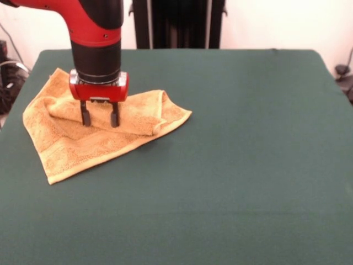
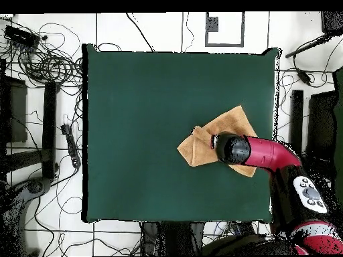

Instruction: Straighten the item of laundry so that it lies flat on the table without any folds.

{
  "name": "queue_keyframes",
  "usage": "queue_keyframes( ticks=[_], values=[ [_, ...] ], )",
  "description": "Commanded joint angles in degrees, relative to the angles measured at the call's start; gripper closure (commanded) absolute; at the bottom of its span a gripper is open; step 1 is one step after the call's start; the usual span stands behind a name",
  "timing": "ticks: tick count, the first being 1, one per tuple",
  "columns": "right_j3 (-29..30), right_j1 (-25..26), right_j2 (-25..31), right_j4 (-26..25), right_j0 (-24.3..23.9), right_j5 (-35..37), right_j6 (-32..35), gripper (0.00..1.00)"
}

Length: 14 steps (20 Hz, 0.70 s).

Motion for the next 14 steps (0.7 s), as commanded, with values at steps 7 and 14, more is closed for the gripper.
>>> queue_keyframes(
  ticks=[7,14],
  values=[
    [6.9,4.4,0.7,3.8,0.3,-2.7,10.7,0.00],
    [9.5,3.1,-1.4,4.7,0.9,-3.9,12.9,0.00]
  ],
)
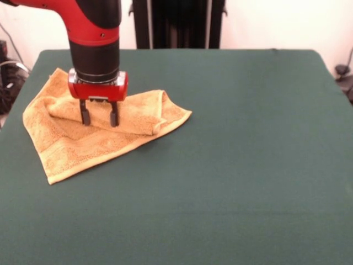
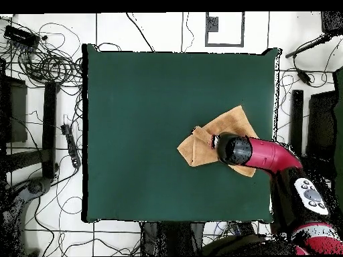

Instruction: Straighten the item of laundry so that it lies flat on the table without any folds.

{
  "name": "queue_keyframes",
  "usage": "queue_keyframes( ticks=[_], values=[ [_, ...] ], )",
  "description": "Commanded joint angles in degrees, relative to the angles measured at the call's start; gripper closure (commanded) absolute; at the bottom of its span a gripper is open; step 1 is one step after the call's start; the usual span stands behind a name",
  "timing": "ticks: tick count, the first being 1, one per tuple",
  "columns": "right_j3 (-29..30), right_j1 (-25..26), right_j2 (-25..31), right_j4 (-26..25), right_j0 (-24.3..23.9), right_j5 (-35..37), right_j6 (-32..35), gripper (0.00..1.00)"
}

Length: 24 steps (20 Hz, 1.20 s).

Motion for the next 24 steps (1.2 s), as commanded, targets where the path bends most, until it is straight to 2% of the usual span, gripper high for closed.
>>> queue_keyframes(
  ticks=[1,11,16,24],
  values=[
    [9.0,3.1,-0.8,2.5,1.1,-3.3,12.8,0.00],
    [8.4,5.2,-1.0,4.1,0.5,-5.9,12.7,0.00],
    [11.4,4.7,-0.8,2.4,-1.2,-8.3,10.3,0.00],
    [16.7,5.7,-2.8,1.9,-1.8,-13.7,12.2,0.00]
  ],
)
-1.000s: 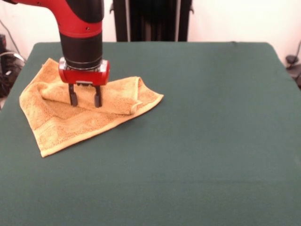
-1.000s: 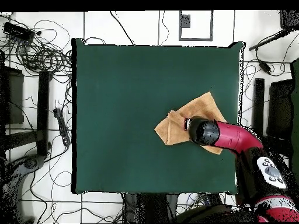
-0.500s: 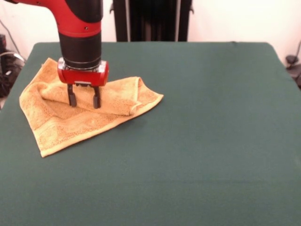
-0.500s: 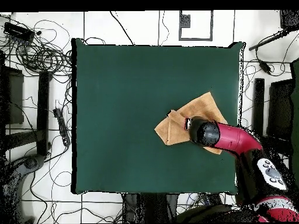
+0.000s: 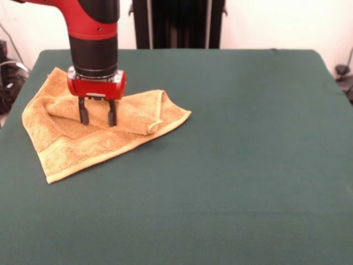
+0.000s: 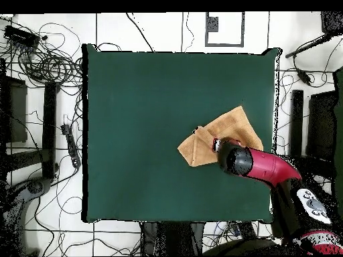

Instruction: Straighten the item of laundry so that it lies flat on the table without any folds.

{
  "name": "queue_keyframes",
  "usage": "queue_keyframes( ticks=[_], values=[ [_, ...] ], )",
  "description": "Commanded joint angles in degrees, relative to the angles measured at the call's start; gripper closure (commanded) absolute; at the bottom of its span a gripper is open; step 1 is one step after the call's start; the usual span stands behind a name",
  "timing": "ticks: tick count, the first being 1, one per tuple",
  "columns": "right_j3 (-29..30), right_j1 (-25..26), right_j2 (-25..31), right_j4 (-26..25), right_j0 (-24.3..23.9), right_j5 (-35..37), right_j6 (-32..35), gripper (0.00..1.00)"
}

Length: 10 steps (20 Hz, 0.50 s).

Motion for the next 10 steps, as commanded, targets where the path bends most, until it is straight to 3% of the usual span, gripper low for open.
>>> queue_keyframes(
  ticks=[1,10],
  values=[
    [11.7,6.2,-2.0,-0.3,0.0,-3.6,12.2,0.00],
    [11.6,8.3,-2.0,1.2,-0.2,-7.2,11.6,0.00]
  ],
)
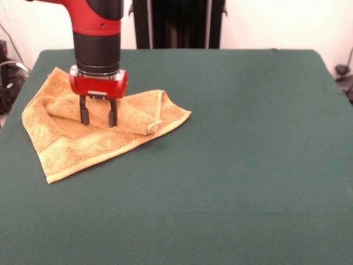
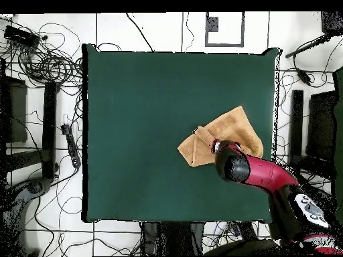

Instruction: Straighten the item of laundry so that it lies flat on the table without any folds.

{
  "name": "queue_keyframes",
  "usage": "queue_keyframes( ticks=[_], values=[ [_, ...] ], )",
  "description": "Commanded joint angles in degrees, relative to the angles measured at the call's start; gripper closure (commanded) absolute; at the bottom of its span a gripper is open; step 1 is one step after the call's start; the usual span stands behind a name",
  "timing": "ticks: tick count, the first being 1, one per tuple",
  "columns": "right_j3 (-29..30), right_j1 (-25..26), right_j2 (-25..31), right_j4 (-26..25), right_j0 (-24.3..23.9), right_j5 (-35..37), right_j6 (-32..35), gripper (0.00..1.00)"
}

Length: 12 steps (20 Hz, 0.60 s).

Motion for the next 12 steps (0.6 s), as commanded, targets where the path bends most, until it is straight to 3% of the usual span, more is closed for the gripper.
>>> queue_keyframes(
  ticks=[1,12],
  values=[
    [8.6,8.4,-1.3,1.3,0.1,0.6,11.6,0.00],
    [10.3,5.6,-2.9,1.4,1.6,2.7,9.8,0.00]
  ],
)
